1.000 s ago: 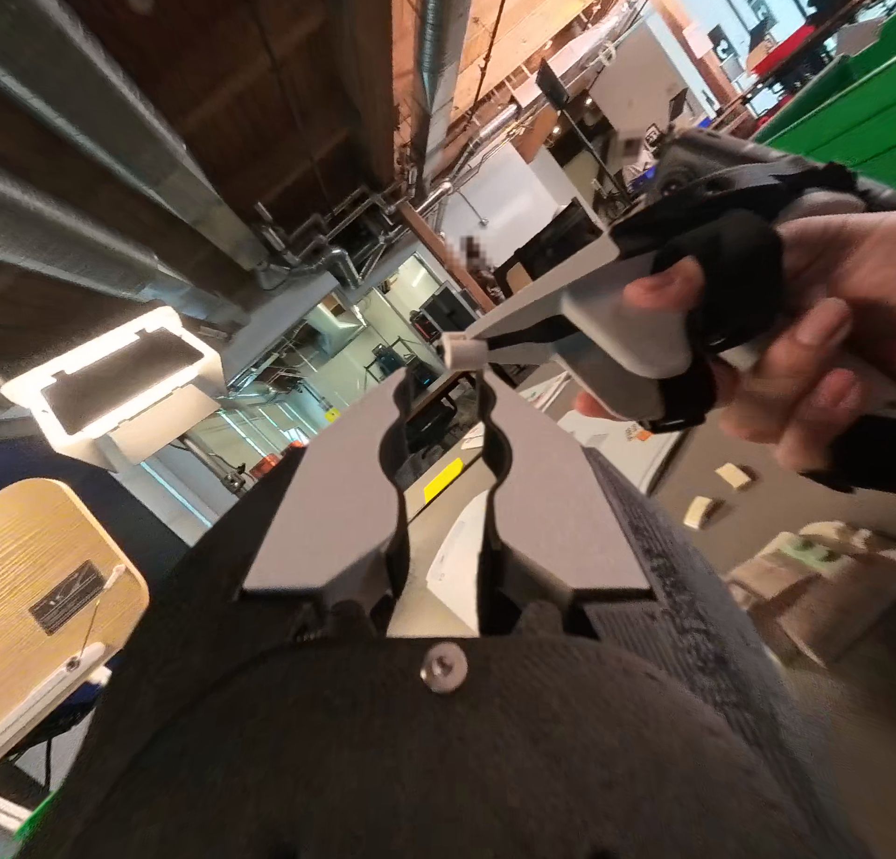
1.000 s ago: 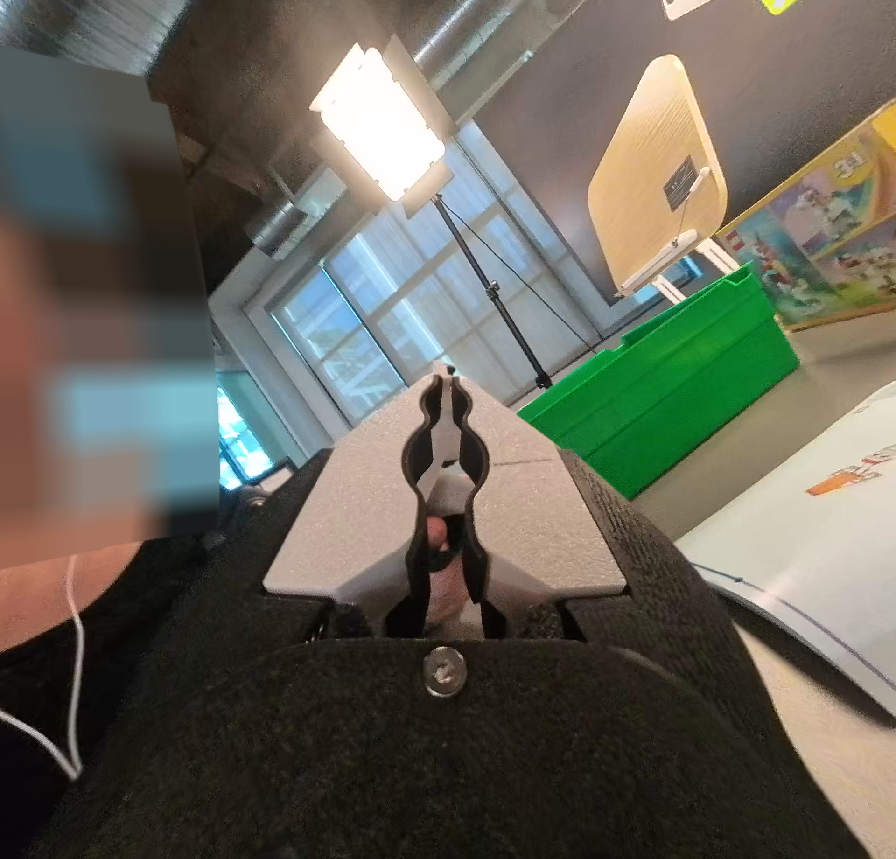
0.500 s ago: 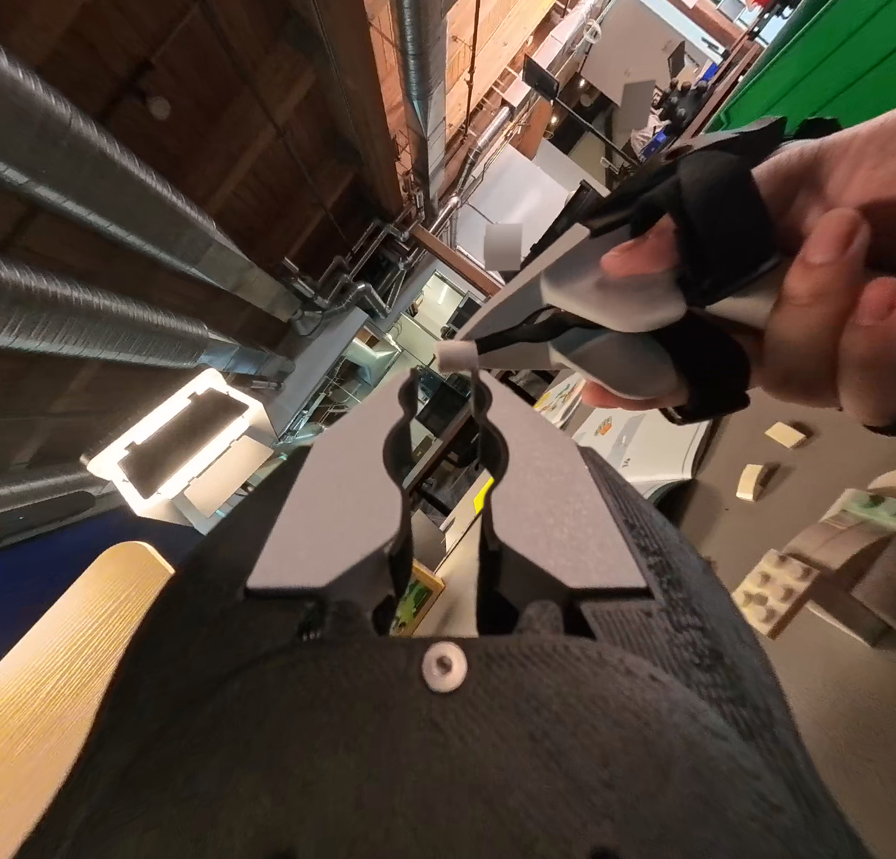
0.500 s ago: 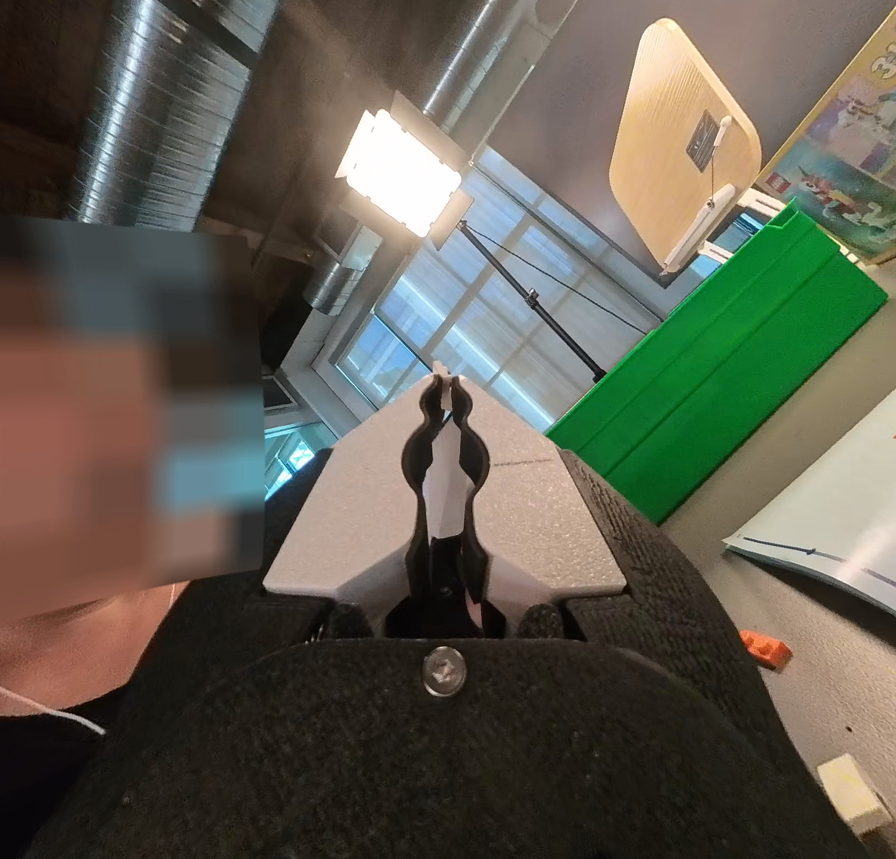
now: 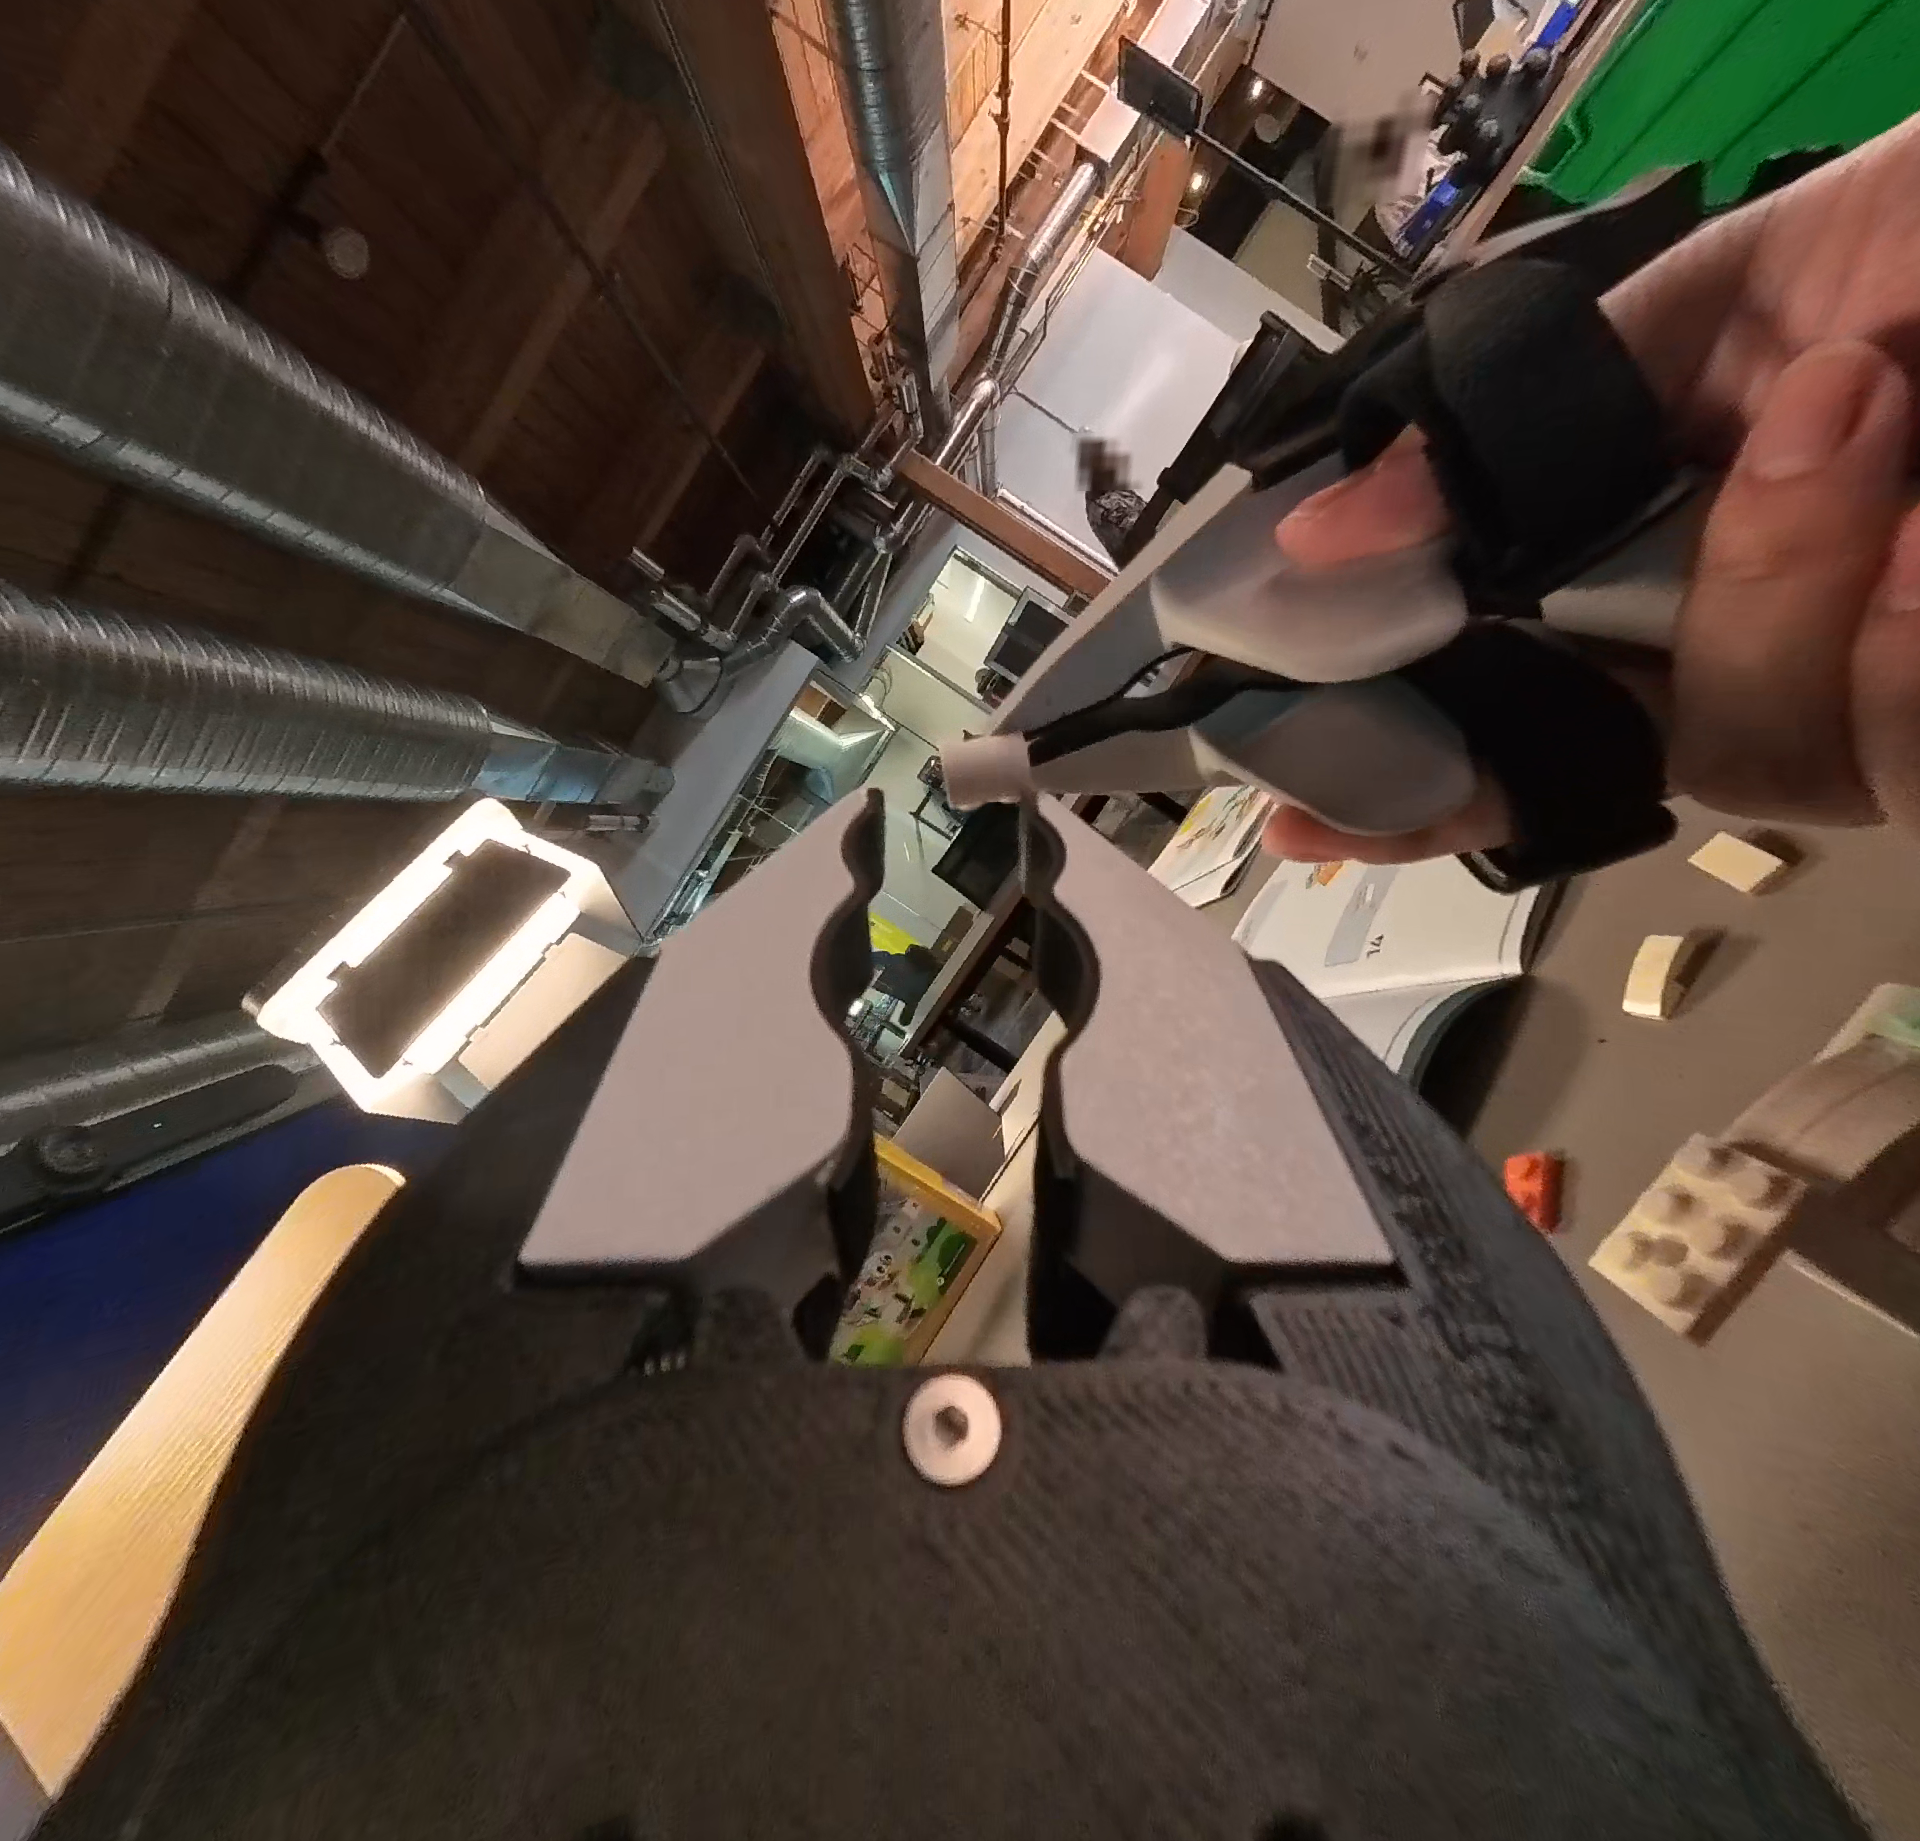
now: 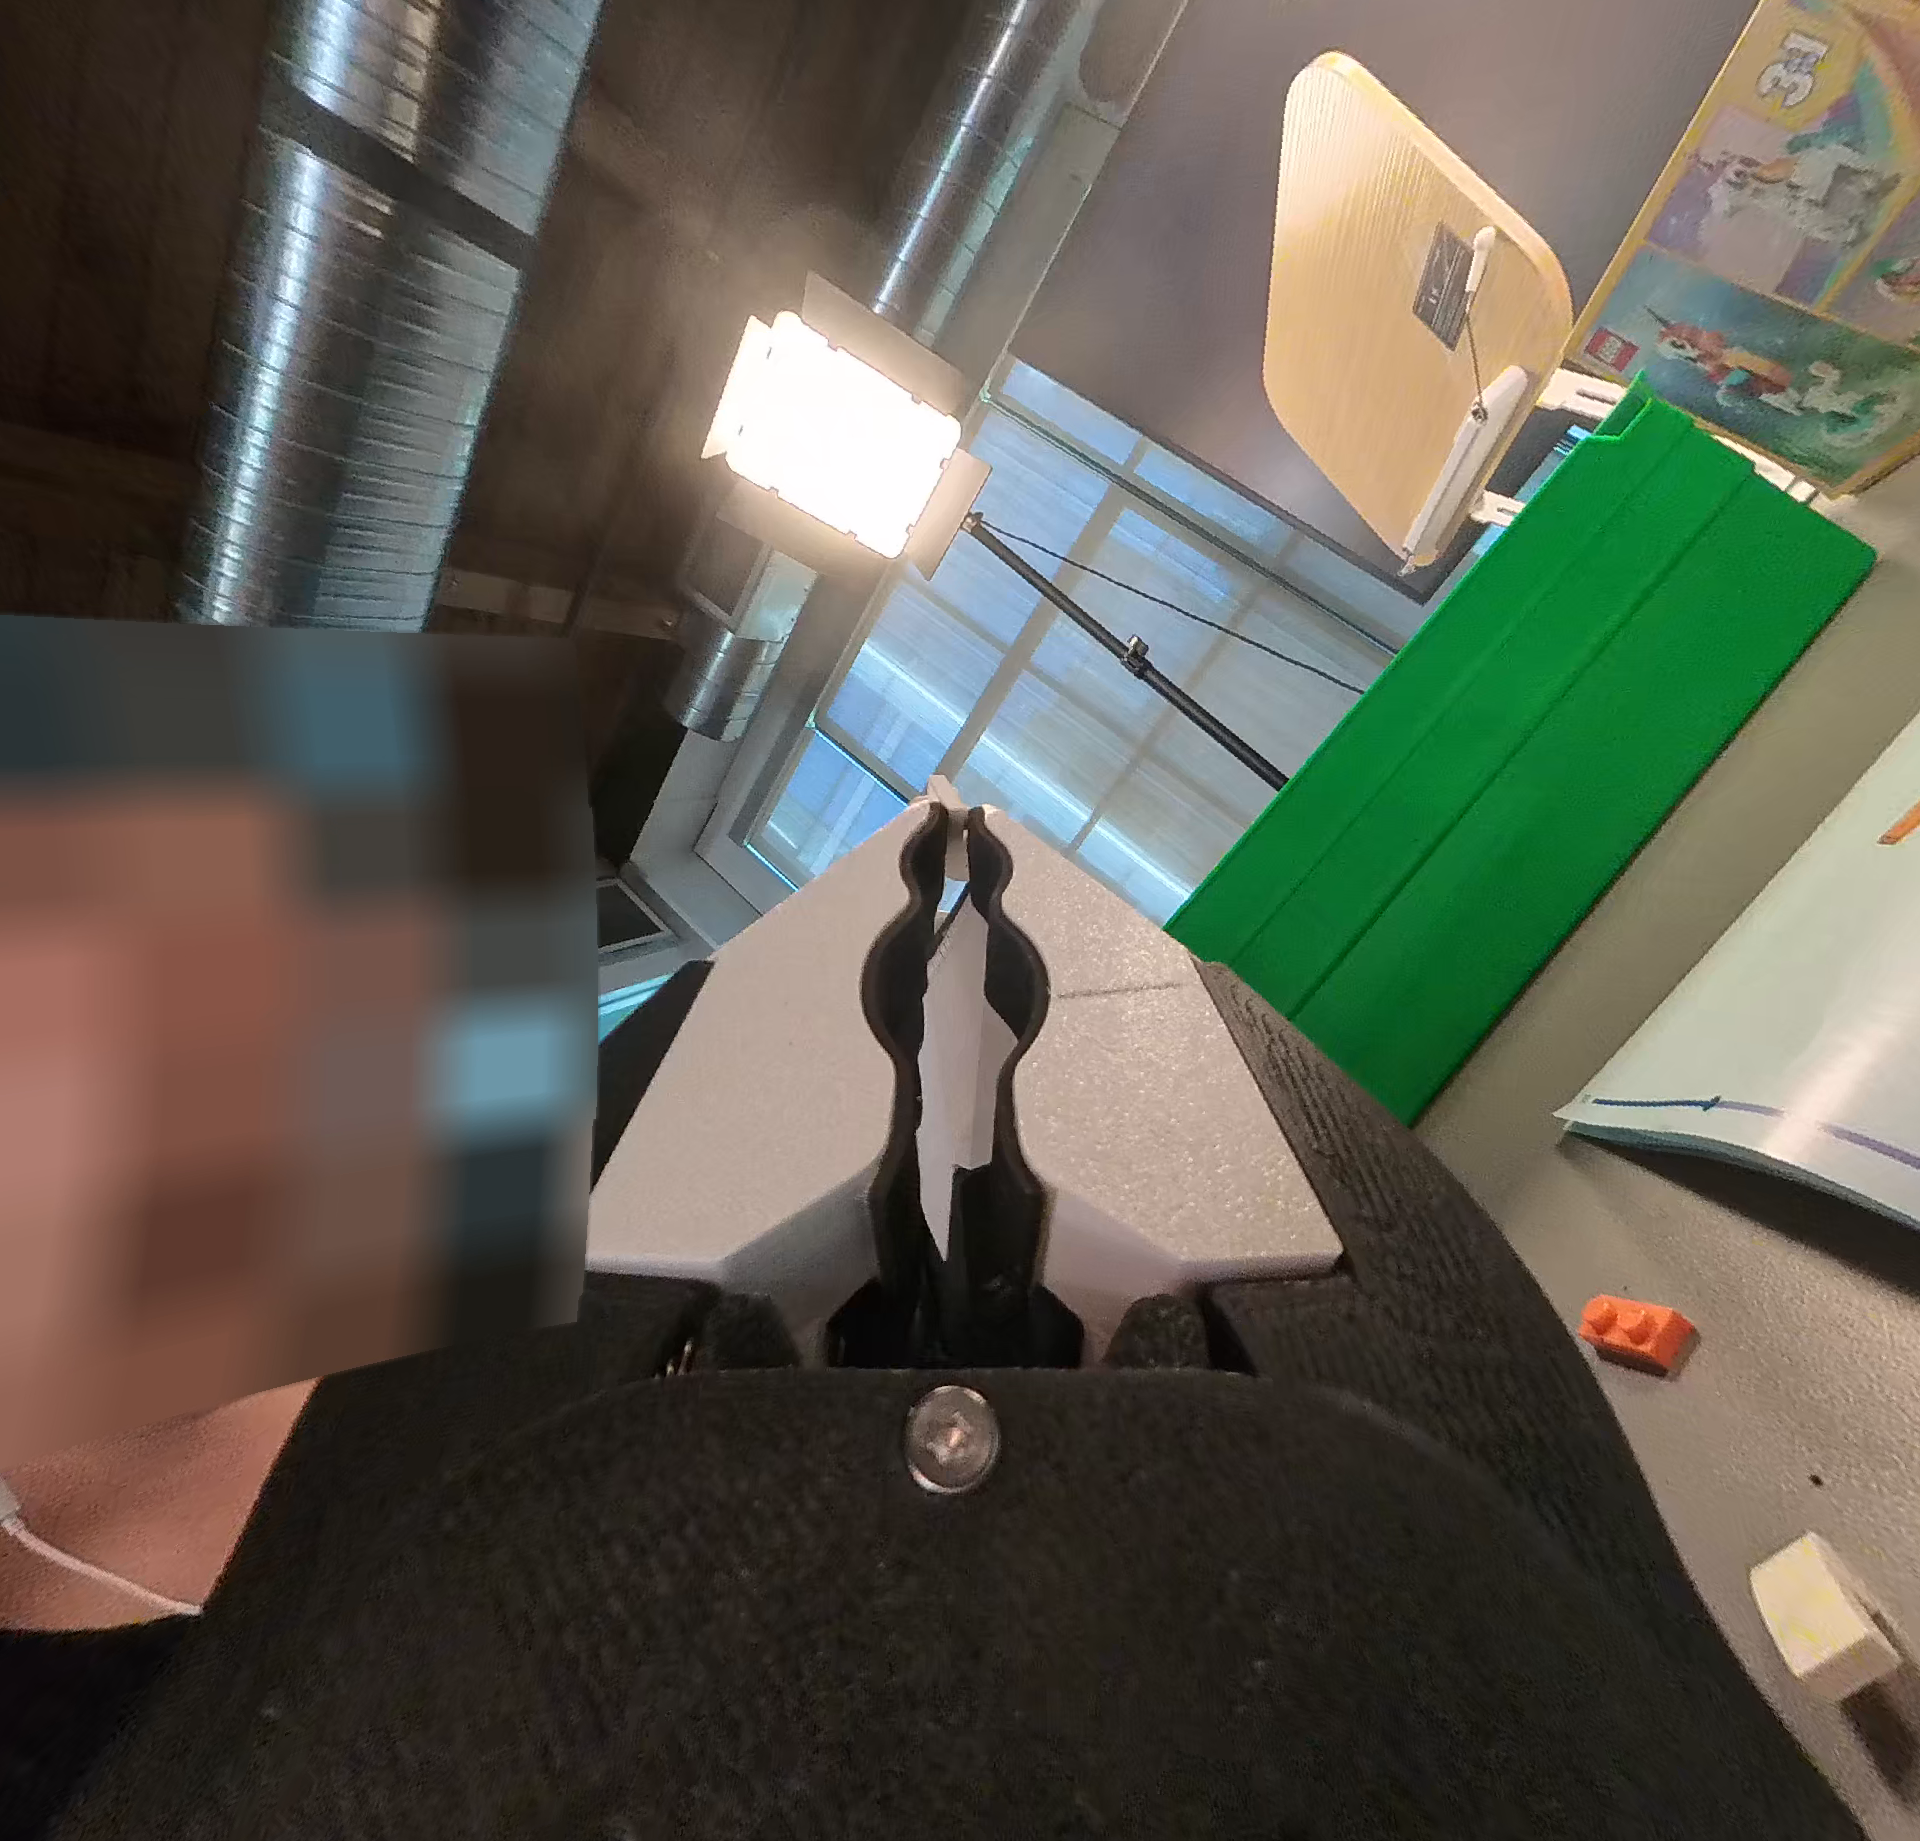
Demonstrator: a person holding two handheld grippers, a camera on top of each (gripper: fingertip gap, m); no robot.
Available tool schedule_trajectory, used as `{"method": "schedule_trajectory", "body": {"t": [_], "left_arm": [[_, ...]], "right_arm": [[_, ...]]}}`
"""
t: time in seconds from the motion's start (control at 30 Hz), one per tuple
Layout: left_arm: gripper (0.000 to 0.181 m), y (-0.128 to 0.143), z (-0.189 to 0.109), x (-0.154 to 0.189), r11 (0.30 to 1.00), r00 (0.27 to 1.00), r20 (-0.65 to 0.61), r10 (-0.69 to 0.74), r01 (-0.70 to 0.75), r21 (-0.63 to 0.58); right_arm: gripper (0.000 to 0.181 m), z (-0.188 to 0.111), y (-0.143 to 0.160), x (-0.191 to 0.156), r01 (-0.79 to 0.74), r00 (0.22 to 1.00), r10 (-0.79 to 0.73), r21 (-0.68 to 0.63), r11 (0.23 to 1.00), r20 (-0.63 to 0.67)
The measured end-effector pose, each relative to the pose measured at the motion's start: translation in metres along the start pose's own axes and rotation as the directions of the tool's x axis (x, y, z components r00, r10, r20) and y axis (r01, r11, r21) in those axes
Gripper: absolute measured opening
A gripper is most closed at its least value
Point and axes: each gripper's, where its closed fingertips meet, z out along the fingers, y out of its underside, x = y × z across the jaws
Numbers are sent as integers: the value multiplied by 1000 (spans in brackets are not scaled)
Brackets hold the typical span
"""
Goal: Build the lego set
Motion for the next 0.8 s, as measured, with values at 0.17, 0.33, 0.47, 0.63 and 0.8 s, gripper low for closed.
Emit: {"method": "schedule_trajectory", "body": {"t": [0.17,0.33,0.47,0.63,0.8], "left_arm": [[27,-2,-1,7,999,999,-20,48,-48,10],[20,-2,0,6,998,998,6,66,-66,-6],[17,-1,-1,3,999,999,7,53,-53,-6],[16,-3,-2,1,999,999,-13,39,-39,0],[16,2,-8,4,995,989,-117,-95,91,-37]], "right_arm": [[2,-1,-1,3,4,1000,-4,5,1000,-15],[2,3,8,1,7,1000,-7,-36,999,-3],[2,4,9,-2,-22,999,23,-25,999,26],[2,4,11,-5,24,999,-23,-49,999,24],[17,5,11,-14,310,950,-313,-147,939,5]]}}
